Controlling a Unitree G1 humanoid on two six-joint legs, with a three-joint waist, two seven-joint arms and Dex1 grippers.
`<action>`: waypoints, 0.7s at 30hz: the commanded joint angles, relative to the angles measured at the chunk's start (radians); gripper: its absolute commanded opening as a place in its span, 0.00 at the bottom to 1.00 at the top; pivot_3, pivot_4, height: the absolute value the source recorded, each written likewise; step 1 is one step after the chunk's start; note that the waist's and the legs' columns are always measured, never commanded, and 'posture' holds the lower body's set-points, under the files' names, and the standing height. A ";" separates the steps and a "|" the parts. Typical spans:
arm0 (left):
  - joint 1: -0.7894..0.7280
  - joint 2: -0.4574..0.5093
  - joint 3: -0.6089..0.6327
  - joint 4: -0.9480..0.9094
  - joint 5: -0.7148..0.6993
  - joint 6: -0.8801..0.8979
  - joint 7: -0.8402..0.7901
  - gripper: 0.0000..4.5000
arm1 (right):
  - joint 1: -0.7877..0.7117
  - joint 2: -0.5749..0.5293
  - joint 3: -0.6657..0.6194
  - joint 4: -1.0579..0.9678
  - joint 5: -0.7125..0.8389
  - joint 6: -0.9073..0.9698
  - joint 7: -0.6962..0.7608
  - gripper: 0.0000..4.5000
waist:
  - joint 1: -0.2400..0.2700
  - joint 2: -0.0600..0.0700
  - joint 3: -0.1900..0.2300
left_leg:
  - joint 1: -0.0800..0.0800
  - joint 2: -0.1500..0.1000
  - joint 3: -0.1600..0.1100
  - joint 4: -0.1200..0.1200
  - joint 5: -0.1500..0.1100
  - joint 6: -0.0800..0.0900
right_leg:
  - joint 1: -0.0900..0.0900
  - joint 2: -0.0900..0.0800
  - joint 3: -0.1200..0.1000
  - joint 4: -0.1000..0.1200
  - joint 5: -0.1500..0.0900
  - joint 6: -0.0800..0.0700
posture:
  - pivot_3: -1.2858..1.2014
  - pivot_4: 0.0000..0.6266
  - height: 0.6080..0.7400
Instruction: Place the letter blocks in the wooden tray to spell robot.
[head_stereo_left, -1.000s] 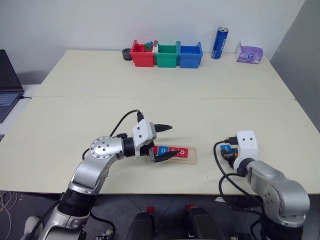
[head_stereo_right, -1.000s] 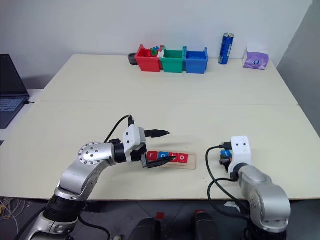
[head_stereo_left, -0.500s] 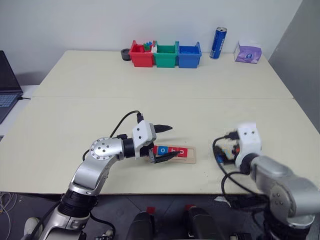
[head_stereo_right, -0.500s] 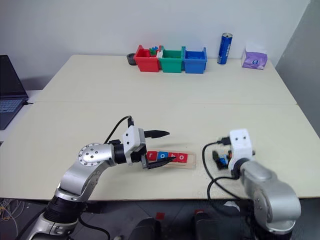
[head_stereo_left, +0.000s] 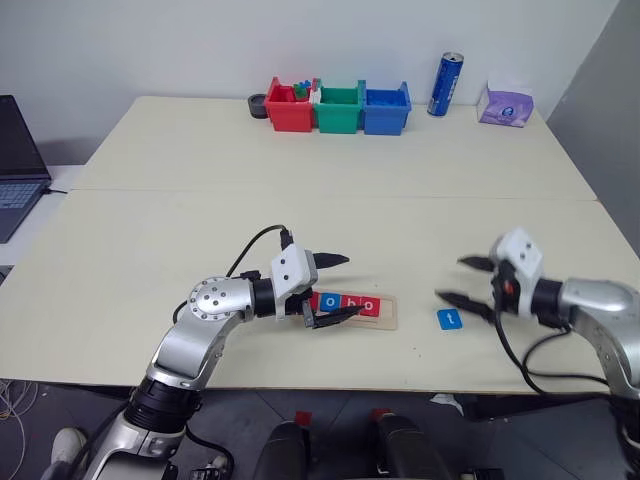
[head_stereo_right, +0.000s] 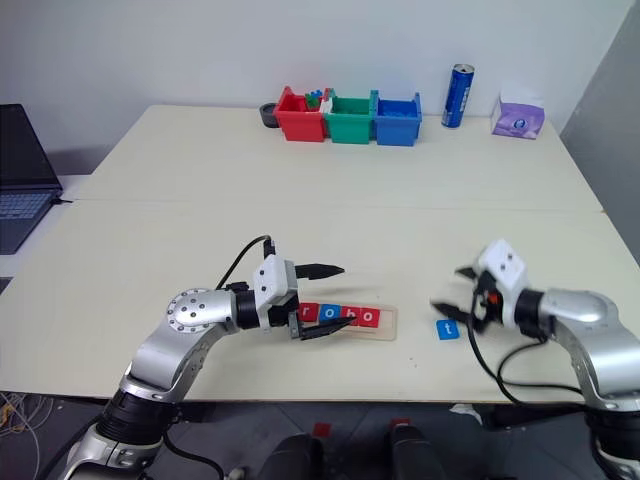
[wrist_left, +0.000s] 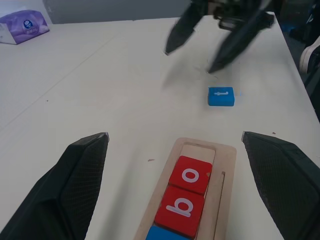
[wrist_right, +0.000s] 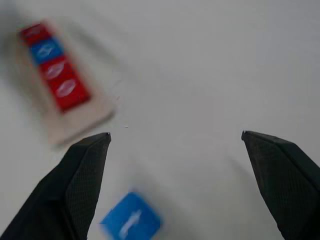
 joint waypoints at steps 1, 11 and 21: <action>0.000 0.006 0.000 -0.036 -0.007 -0.017 -0.010 1.00 | 0.001 -0.030 0.033 0.087 -0.034 -0.199 0.101 0.99 | -0.004 0.000 0.000 | 0.001 0.000 0.001 0.001 0.000 0.000 | 0.000 0.000 0.000 0.002 0.000 0.000 | 0.52 0.24 1.00; -0.006 0.009 0.003 -0.062 -0.031 0.005 -0.032 1.00 | -0.083 0.009 0.127 0.261 -0.094 -0.360 0.127 0.99 | -0.001 0.000 0.000 | 0.009 0.001 0.002 0.001 0.000 0.000 | 0.005 0.002 0.001 0.004 0.000 0.000 | 0.52 0.24 1.00; -0.027 0.011 0.005 -0.045 -0.031 0.007 -0.050 1.00 | -0.087 0.003 0.141 0.320 -0.109 -0.409 0.134 0.81 | 0.000 0.000 0.000 | 0.009 0.000 0.002 0.001 0.000 0.000 | 0.005 0.001 0.002 0.004 0.000 0.000 | 0.52 0.24 1.00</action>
